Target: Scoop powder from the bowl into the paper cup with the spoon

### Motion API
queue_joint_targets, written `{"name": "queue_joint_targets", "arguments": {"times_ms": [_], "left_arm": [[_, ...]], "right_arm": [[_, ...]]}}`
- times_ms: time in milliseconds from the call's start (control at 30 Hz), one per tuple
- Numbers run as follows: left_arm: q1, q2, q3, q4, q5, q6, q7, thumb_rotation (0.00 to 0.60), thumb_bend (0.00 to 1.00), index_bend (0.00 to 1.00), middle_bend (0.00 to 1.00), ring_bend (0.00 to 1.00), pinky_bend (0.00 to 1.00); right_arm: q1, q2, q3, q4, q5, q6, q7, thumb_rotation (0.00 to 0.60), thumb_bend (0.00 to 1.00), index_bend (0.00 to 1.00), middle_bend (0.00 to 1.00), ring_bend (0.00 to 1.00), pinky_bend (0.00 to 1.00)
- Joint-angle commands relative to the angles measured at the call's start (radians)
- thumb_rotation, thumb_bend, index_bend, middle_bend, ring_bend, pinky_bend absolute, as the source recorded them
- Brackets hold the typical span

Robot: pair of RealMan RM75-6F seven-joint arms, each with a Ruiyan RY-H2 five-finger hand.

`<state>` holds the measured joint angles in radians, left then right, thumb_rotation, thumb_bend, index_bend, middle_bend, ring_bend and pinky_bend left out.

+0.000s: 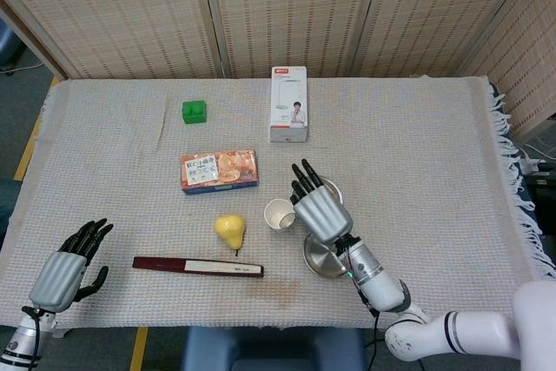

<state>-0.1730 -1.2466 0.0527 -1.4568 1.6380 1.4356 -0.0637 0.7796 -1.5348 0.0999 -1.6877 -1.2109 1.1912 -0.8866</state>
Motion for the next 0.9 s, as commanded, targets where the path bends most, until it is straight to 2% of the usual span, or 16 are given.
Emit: {"name": "queue_joint_targets", "arguments": {"times_ms": [33, 167, 467, 667, 900], "left_arm": [[-0.002, -0.003, 0.001, 0.0, -0.003, -0.009, 0.006, 0.6, 0.47, 0.0, 0.0, 0.0, 0.19], [-0.004, -0.008, 0.002, 0.0, -0.004, -0.016, 0.015, 0.6, 0.47, 0.0, 0.0, 0.0, 0.19], [-0.003, -0.005, -0.001, -0.003, -0.005, -0.01, 0.014, 0.6, 0.47, 0.0, 0.0, 0.0, 0.19], [-0.006, -0.004, 0.0, 0.003, -0.007, -0.017, 0.005, 0.6, 0.47, 0.0, 0.0, 0.0, 0.19], [-0.005, -0.005, 0.0, 0.002, -0.006, -0.014, 0.005, 0.6, 0.47, 0.0, 0.0, 0.0, 0.19]], "right_arm": [[-0.134, 0.192, 0.036, -0.126, 0.084, -0.14, 0.52, 0.6, 0.34, 0.69, 0.3, 0.03, 0.03], [-0.151, 0.184, -0.011, -0.078, 0.052, -0.158, 0.532, 0.6, 0.34, 0.69, 0.3, 0.03, 0.03], [-0.15, 0.077, -0.078, 0.051, 0.045, -0.183, 0.423, 0.6, 0.34, 0.68, 0.3, 0.0, 0.0], [-0.149, 0.028, -0.092, 0.09, 0.06, -0.185, 0.349, 0.6, 0.34, 0.66, 0.3, 0.0, 0.0], [-0.152, 0.018, -0.097, 0.089, 0.065, -0.168, 0.286, 0.6, 0.34, 0.62, 0.3, 0.0, 0.0]]}}
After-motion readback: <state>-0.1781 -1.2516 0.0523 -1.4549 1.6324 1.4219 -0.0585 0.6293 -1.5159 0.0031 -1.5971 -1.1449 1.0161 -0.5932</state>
